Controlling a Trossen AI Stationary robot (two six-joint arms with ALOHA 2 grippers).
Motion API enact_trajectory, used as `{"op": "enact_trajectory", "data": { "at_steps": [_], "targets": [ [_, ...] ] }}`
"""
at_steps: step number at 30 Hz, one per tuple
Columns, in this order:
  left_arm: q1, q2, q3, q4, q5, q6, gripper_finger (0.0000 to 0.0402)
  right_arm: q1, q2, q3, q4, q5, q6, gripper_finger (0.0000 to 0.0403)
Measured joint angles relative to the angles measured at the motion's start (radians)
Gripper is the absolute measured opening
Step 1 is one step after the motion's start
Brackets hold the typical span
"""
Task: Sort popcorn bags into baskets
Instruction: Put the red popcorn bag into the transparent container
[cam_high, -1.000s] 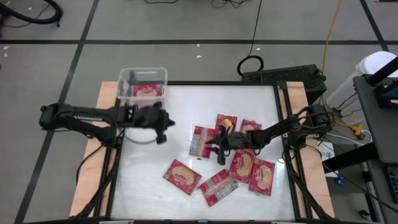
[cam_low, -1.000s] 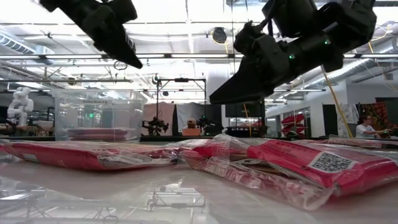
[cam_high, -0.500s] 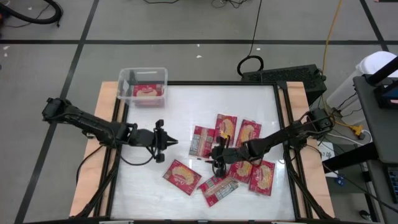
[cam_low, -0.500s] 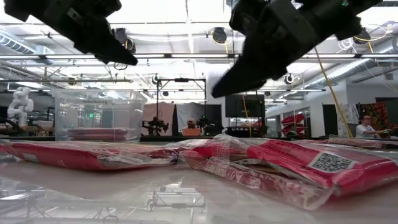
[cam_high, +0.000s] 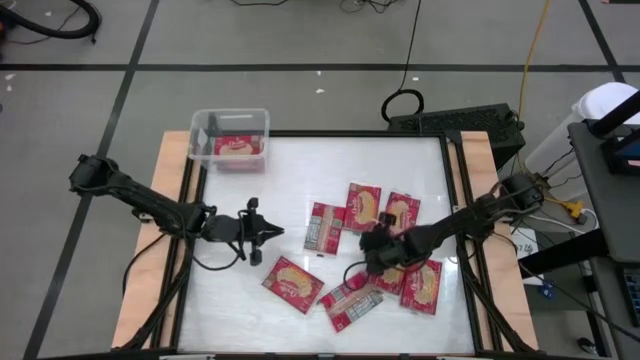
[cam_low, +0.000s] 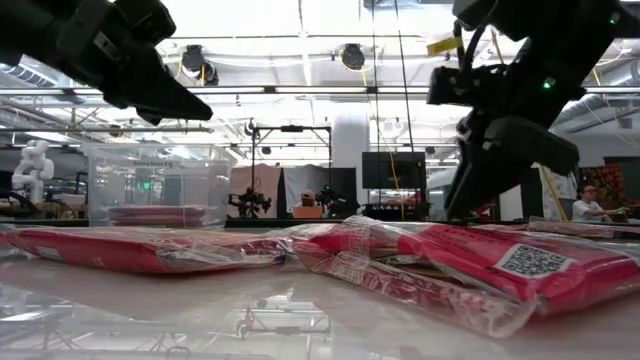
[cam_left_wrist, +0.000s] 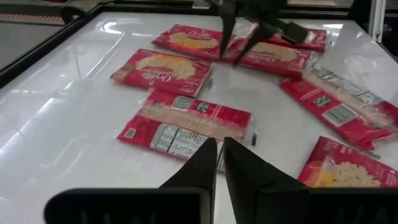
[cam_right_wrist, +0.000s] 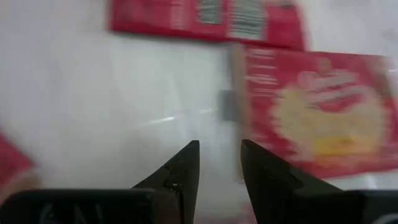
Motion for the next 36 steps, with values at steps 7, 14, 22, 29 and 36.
{"op": "enact_trajectory", "data": {
  "at_steps": [7, 14, 22, 29, 36],
  "targets": [
    [0.002, 0.000, -0.033, 0.022, -0.044, 0.005, 0.0033, -0.039, -0.075, 0.000, 0.027, 0.043, -0.090, 0.0112],
    [0.002, 0.000, -0.035, 0.035, -0.050, 0.003, 0.0033, -0.094, -0.041, 0.000, 0.312, -0.063, -0.285, 0.0133],
    [0.003, 0.000, -0.035, 0.073, -0.067, 0.007, 0.0033, -0.110, 0.068, 0.000, 0.434, -0.090, -0.436, 0.0185],
    [0.046, 0.114, -0.030, 0.258, -0.065, 0.067, 0.0033, -0.124, 0.121, 0.000, 0.452, -0.094, -0.672, 0.0196],
    [0.136, 0.351, 0.053, 0.279, 0.054, 0.037, 0.0033, -0.148, 0.162, 0.000, 0.464, -0.101, -0.872, 0.0196]
  ]
}}
